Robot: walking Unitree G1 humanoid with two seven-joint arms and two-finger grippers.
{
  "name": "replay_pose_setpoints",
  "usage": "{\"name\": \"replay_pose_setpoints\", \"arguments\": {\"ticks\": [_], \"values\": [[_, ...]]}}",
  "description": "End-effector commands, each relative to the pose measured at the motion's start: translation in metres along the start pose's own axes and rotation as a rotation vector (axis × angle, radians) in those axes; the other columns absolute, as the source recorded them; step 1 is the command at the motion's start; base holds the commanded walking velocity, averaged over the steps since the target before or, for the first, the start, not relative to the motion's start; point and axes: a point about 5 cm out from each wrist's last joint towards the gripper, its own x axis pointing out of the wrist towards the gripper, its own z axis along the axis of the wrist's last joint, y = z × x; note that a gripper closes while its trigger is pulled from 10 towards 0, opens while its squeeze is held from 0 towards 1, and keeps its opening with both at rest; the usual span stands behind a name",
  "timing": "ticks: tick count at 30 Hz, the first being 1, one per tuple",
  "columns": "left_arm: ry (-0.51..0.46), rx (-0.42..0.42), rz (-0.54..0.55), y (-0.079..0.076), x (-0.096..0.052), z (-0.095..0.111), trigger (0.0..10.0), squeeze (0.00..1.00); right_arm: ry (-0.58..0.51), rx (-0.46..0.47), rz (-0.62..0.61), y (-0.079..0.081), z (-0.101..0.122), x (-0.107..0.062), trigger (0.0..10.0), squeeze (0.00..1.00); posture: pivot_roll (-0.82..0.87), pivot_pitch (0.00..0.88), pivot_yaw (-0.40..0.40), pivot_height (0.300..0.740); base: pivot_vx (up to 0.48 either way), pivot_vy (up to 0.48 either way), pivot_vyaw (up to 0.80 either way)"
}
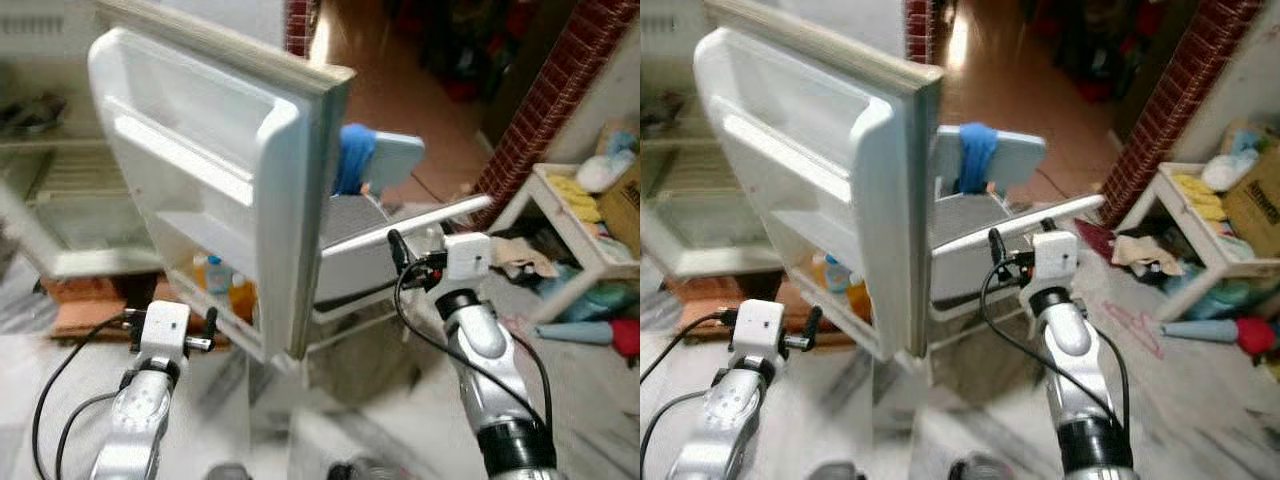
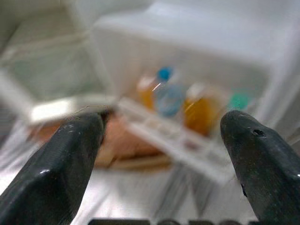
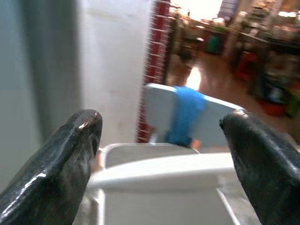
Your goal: Restocking fridge
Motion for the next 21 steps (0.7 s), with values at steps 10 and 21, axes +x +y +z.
{"name": "replay_pose_setpoints", "arguments": {"ticks": [10, 21], "values": [[0.001, 0.004, -0.015, -0.002, -0.001, 0.002, 10.0, 0.0, -0.014, -0.041, -0.065, -0.009, 0.011, 0.025, 10.0, 0.0, 0.12, 0.005, -0.053, 0.74, 0.0, 0.0, 0.48], [0.013, 0.0, -0.016, -0.004, -0.004, -0.001, 10.0, 0.0, 0.0, 0.055, -0.109, -0.001, 0.028, 0.066, 10.0, 0.0, 0.15, 0.0, -0.07, 0.74, 0.0, 0.0, 0.0]]}}
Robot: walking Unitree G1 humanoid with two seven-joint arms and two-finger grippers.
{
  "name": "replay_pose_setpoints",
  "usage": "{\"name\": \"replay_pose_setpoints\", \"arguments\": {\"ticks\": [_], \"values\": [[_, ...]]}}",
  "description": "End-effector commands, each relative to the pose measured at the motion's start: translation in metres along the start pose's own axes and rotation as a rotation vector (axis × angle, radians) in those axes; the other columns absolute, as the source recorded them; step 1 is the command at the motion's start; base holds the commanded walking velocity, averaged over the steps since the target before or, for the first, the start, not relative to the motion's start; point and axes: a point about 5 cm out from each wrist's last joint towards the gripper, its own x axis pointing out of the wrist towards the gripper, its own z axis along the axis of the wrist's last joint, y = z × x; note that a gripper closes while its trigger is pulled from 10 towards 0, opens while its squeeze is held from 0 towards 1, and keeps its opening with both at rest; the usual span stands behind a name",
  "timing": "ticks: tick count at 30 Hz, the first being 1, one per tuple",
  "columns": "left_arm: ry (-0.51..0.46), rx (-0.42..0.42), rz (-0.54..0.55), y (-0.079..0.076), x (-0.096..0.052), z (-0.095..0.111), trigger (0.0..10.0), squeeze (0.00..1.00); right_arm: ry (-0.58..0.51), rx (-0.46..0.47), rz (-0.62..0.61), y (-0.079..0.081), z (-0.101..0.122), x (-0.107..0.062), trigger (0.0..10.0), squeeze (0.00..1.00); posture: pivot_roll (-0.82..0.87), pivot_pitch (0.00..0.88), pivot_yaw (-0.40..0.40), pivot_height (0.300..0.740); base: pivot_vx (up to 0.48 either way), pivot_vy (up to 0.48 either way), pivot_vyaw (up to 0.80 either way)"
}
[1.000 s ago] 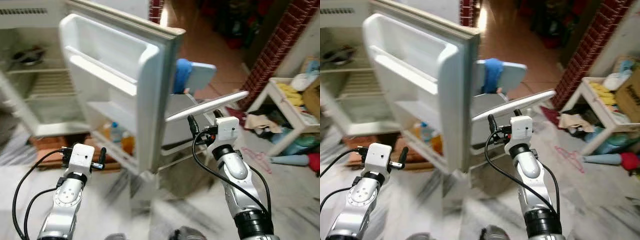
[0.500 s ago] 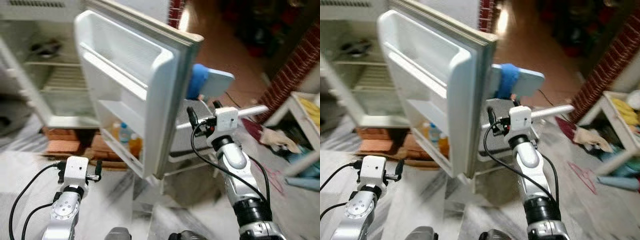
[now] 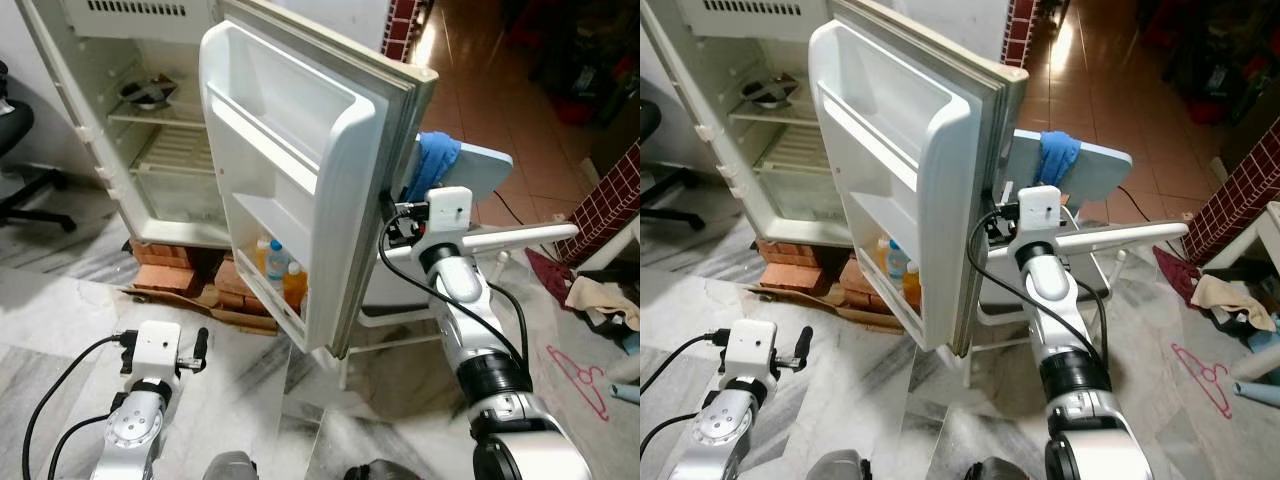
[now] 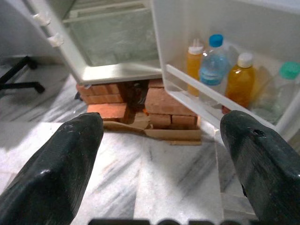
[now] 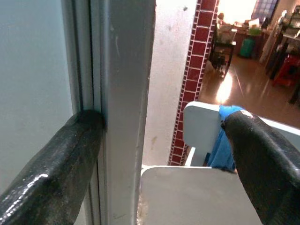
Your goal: Restocking fridge
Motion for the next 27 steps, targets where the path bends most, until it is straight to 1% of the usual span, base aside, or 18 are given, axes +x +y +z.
{"name": "replay_pose_setpoints", "arguments": {"ticks": [1, 3, 5, 7, 9, 11, 12, 14, 15, 16, 17, 18, 19, 21, 22, 23, 24, 27], "values": [[-0.014, 0.005, -0.008, -0.001, 0.001, 0.005, 10.0, 0.0, -0.023, 0.023, -0.018, 0.001, 0.011, 0.01, 10.0, 0.0, 0.15, 0.0, -0.07, 0.74, 0.0, 0.0, 0.0], [-0.029, -0.001, -0.011, -0.002, 0.001, 0.007, 10.0, 0.0, -0.033, 0.071, 0.004, 0.005, 0.015, 0.015, 10.0, 0.0, 0.16, 0.0, -0.073, 0.74, 0.0, 0.0, 0.0], [-0.07, -0.021, -0.032, -0.004, 0.001, 0.014, 10.0, 0.0, -0.05, 0.118, 0.066, 0.012, 0.019, 0.018, 10.0, 0.0, 0.16, 0.0, -0.075, 0.74, 0.0, 0.0, 0.0], [-0.108, -0.038, -0.061, -0.007, 0.0, 0.02, 10.0, 0.0, -0.067, 0.154, 0.174, 0.022, 0.023, 0.019, 10.0, 0.0, 0.16, 0.0, -0.075, 0.74, 0.0, 0.0, 0.0], [-0.121, -0.036, -0.086, -0.01, 0.001, 0.022, 10.0, 0.0, -0.095, 0.209, 0.295, 0.033, 0.028, 0.017, 10.0, 0.0, 0.16, 0.0, -0.074, 0.74, 0.0, 0.0, 0.0], [-0.124, -0.012, -0.115, -0.014, 0.001, 0.023, 10.0, 0.0, -0.171, 0.376, 0.586, 0.06, 0.048, 0.002, 10.0, 0.0, 0.15, 0.0, -0.072, 0.74, 0.0, 0.0, 0.0], [-0.124, -0.01, -0.119, -0.014, 0.001, 0.023, 10.0, 0.0, -0.186, 0.403, 0.633, 0.065, 0.051, -0.001, 10.0, 0.0, 0.15, 0.0, -0.071, 0.74, 0.0, 0.0, 0.0], [-0.126, -0.01, -0.129, -0.016, 0.001, 0.023, 10.0, 0.0, -0.199, 0.482, 0.785, 0.079, 0.062, -0.016, 10.0, 0.0, 0.15, 0.0, -0.07, 0.74, 0.0, 0.0, 0.0], [-0.127, -0.01, -0.132, -0.016, 0.001, 0.023, 10.0, 0.0, -0.204, 0.508, 0.837, 0.083, 0.065, -0.022, 10.0, 0.0, 0.15, 0.0, -0.07, 0.74, 0.0, 0.0, 0.0], [-0.128, -0.01, -0.133, -0.016, 0.001, 0.023, 10.0, 0.0, -0.199, 0.529, 0.913, 0.089, 0.068, -0.031, 10.0, 0.0, 0.15, 0.0, -0.071, 0.74, 0.0, 0.0, 0.0], [-0.127, -0.008, -0.131, -0.016, 0.001, 0.023, 10.0, 0.0, -0.174, 0.522, 0.991, 0.095, 0.066, -0.044, 10.0, 0.0, 0.15, 0.0, -0.07, 0.74, 0.0, 0.0, 0.0], [-0.127, -0.008, -0.131, -0.016, 0.001, 0.023, 10.0, 0.0, -0.174, 0.522, 0.991, 0.095, 0.066, -0.044, 10.0, 0.0, 0.15, 0.0, -0.07, 0.74, 0.0, 0.0, 0.0], [-0.125, -0.007, -0.128, -0.016, 0.001, 0.022, 10.0, 0.0, -0.151, 0.501, 1.016, 0.098, 0.061, -0.05, 10.0, 0.0, 0.15, 0.0, -0.071, 0.74, 0.0, 0.0, 0.0], [-0.126, -0.005, -0.128, -0.016, 0.001, 0.023, 10.0, 0.0, -0.053, 0.335, 0.865, 0.088, 0.024, -0.044, 10.0, 0.0, 0.15, 0.0, -0.071, 0.74, 0.0, 0.0, 0.0], [-0.126, -0.005, -0.128, -0.016, 0.001, 0.023, 10.0, 0.0, -0.053, 0.335, 0.865, 0.088, 0.024, -0.044, 10.0, 0.0, 0.15, 0.0, -0.071, 0.74, 0.0, 0.0, 0.0], [-0.126, -0.005, -0.128, -0.016, 0.001, 0.023, 10.0, 0.0, -0.037, 0.311, 0.843, 0.085, 0.018, -0.044, 10.0, 0.0, 0.15, 0.0, -0.071, 0.74, 0.0, 0.0, 0.0], [-0.129, -0.001, -0.126, -0.016, 0.002, 0.023, 10.0, 0.0, -0.01, 0.252, 0.787, 0.078, 0.005, -0.044, 10.0, 0.0, 0.15, 0.001, -0.073, 0.74, 0.0, 0.0, 0.0], [-0.138, 0.016, -0.115, -0.011, 0.004, 0.025, 10.0, 0.0, 0.036, 0.177, 0.677, 0.061, -0.01, -0.049, 10.0, 0.0, 0.14, 0.005, -0.073, 0.74, 0.0, 0.0, 0.0]]}}
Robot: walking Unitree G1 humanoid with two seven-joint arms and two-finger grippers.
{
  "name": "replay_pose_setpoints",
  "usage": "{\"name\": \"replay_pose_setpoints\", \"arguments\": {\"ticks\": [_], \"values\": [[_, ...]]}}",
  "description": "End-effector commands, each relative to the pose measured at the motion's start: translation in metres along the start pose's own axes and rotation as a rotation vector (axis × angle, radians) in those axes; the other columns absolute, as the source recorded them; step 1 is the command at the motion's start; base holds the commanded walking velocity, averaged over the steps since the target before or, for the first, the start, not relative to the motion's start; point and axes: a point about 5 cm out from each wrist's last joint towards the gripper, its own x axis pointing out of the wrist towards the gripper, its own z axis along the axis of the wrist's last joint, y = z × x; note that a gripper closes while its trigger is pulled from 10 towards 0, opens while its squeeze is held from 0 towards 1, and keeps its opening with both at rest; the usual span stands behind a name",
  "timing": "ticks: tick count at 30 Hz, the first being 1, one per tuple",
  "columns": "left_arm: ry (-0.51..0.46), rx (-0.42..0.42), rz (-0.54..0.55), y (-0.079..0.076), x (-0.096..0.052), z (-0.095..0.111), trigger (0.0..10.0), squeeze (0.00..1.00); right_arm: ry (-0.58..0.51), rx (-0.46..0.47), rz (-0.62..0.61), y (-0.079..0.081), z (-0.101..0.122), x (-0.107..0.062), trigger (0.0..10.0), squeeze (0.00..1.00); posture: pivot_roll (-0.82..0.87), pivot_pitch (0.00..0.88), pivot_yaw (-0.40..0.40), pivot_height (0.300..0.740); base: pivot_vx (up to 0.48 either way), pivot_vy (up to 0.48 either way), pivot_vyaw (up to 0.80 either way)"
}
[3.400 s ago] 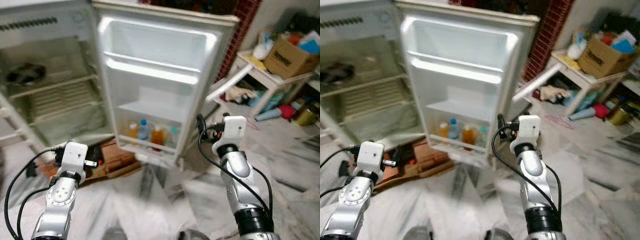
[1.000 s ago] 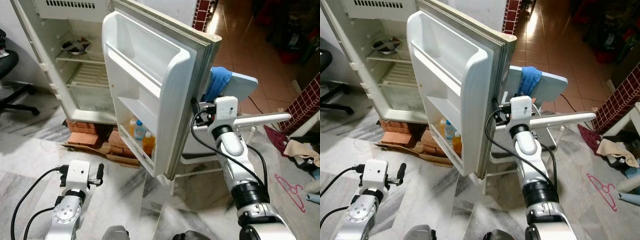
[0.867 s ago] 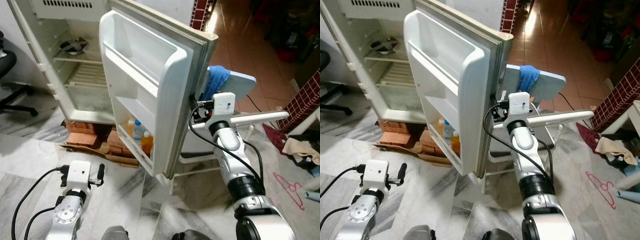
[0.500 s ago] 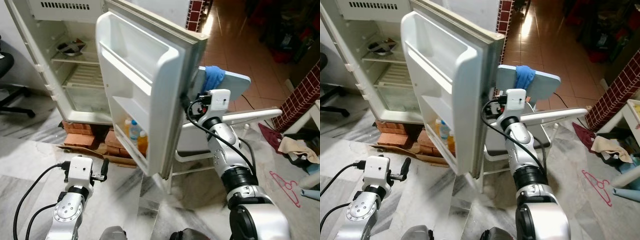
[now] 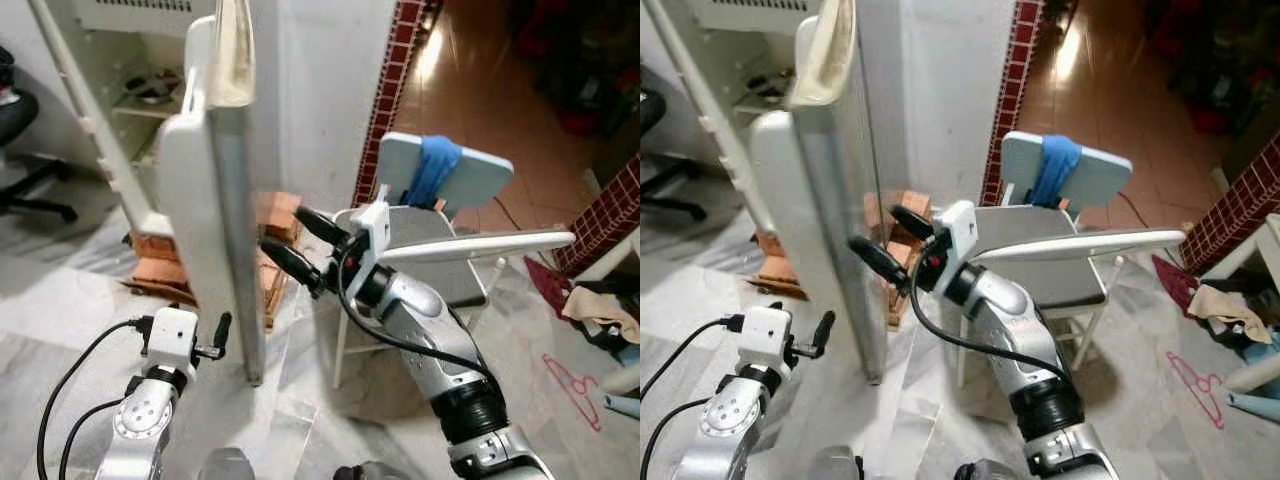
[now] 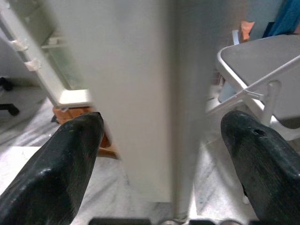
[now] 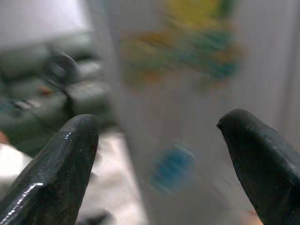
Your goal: Restocking fridge
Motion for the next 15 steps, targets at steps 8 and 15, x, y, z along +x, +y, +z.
{"name": "replay_pose_setpoints", "arguments": {"ticks": [8, 15], "values": [[-0.157, 0.026, 0.107, 0.02, 0.004, 0.037, 10.0, 0.0, 0.096, -0.206, -0.398, -0.027, -0.01, -0.051, 10.0, 0.0, 0.13, 0.023, -0.082, 0.74, 0.0, 0.0, 0.0], [-0.356, 0.093, 0.184, 0.023, -0.001, 0.082, 10.0, 0.0, 0.019, -0.243, -0.724, -0.051, -0.002, -0.086, 10.0, 0.0, 0.11, 0.0, -0.074, 0.74, 0.0, 0.0, 0.0]]}}
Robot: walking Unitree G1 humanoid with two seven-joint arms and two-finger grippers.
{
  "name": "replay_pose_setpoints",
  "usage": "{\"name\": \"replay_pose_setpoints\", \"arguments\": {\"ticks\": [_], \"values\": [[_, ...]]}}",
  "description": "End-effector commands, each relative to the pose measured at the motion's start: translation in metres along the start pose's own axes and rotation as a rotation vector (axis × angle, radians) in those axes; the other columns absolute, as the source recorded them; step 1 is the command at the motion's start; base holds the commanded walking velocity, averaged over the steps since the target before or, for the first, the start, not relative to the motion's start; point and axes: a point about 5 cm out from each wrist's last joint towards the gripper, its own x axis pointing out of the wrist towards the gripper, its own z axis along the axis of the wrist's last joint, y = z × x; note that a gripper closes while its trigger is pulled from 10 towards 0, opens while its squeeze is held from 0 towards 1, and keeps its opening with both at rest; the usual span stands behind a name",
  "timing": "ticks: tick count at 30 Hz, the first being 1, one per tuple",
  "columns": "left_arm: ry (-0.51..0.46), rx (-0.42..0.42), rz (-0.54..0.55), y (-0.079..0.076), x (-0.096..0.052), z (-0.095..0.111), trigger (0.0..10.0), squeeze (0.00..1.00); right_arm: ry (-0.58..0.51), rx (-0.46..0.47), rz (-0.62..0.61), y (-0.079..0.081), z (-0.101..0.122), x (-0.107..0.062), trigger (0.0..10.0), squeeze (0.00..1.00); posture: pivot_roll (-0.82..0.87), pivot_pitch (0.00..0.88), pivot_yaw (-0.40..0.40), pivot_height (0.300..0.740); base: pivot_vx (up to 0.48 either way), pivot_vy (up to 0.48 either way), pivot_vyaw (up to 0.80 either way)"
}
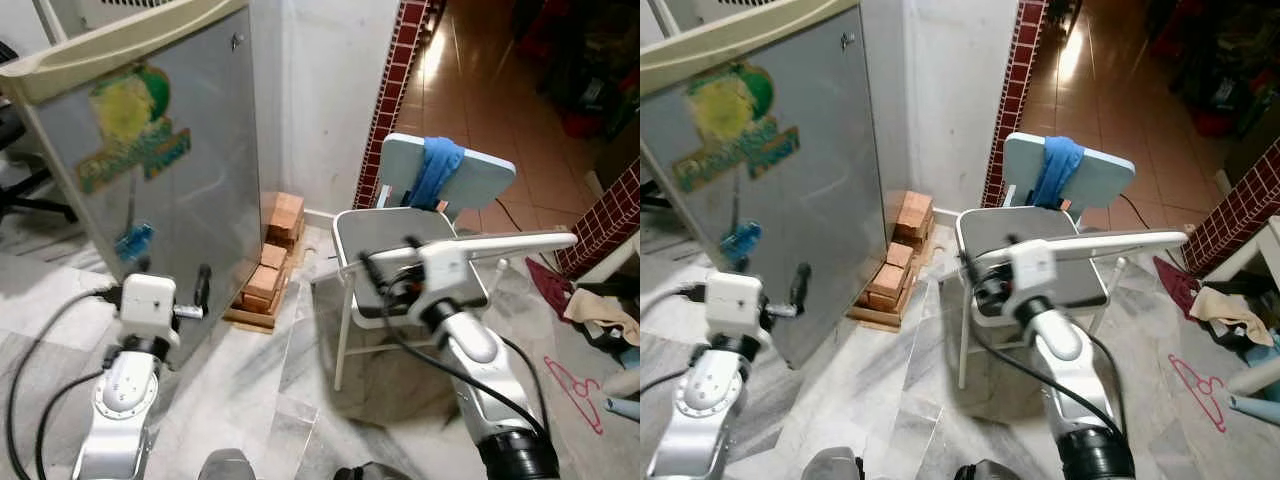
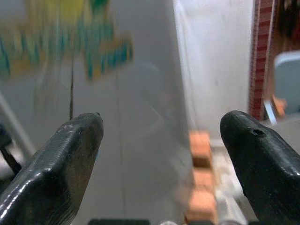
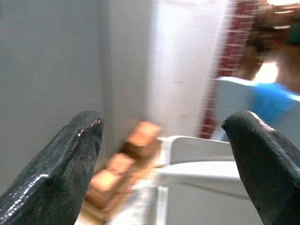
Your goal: Restocking fridge
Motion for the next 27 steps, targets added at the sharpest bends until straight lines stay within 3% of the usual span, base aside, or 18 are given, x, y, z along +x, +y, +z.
{"name": "replay_pose_setpoints", "arguments": {"ticks": [1, 2, 3, 5, 9, 12, 16, 20, 27], "values": [[-0.029, 0.017, 0.019, -0.001, 0.002, 0.005, 10.0, 0.0, -0.038, -0.034, -0.078, -0.006, 0.007, -0.002, 10.0, 0.0, 0.1, 0.0, -0.072, 0.74, 0.0, 0.0, 0.0], [-0.02, 0.017, 0.057, 0.001, 0.003, 0.003, 10.0, 0.0, -0.024, -0.011, -0.176, -0.013, 0.005, -0.006, 10.0, 0.0, 0.1, 0.0, -0.069, 0.74, 0.0, 0.0, 0.0], [-0.02, 0.017, 0.057, 0.001, 0.003, 0.003, 10.0, 0.0, -0.024, -0.011, -0.176, -0.013, 0.005, -0.006, 10.0, 0.0, 0.1, 0.0, -0.069, 0.74, 0.0, 0.0, 0.0], [0.028, -0.04, 0.106, 0.007, 0.004, -0.005, 10.0, 0.0, -0.005, -0.009, -0.333, -0.026, 0.0, -0.016, 10.0, 0.0, 0.08, 0.0, -0.052, 0.74, 0.0, 0.0, 0.0], [0.056, -0.073, 0.162, 0.01, 0.003, -0.009, 10.0, 0.0, 0.0, -0.014, -0.37, -0.031, -0.007, -0.026, 10.0, 0.0, 0.06, 0.0, -0.047, 0.74, 0.0, 0.0, 0.0], [0.091, -0.087, 0.101, -0.002, 0.003, -0.015, 10.0, 0.0, 0.015, 0.041, -0.361, -0.033, -0.012, -0.031, 10.0, 0.0, 0.05, 0.0, -0.043, 0.74, 0.0, 0.0, 0.0], [0.126, -0.105, 0.074, -0.008, 0.002, -0.022, 10.0, 0.0, -0.007, 0.025, -0.382, -0.034, -0.007, -0.03, 10.0, 0.0, 0.03, 0.0, -0.031, 0.74, 0.0, 0.0, 0.0], [0.181, -0.125, 0.03, -0.014, 0.005, -0.037, 10.0, 0.0, -0.034, 0.045, -0.425, -0.036, -0.005, -0.027, 10.0, 0.0, 0.01, 0.0, -0.005, 0.74, 0.0, 0.48, 0.0], [0.154, -0.143, -0.033, -0.013, 0.014, -0.03, 10.0, 0.0, -0.015, 0.067, -0.441, -0.037, -0.007, -0.021, 10.0, 0.0, 0.03, 0.0, -0.013, 0.74, 0.0, 0.48, -0.23]]}}
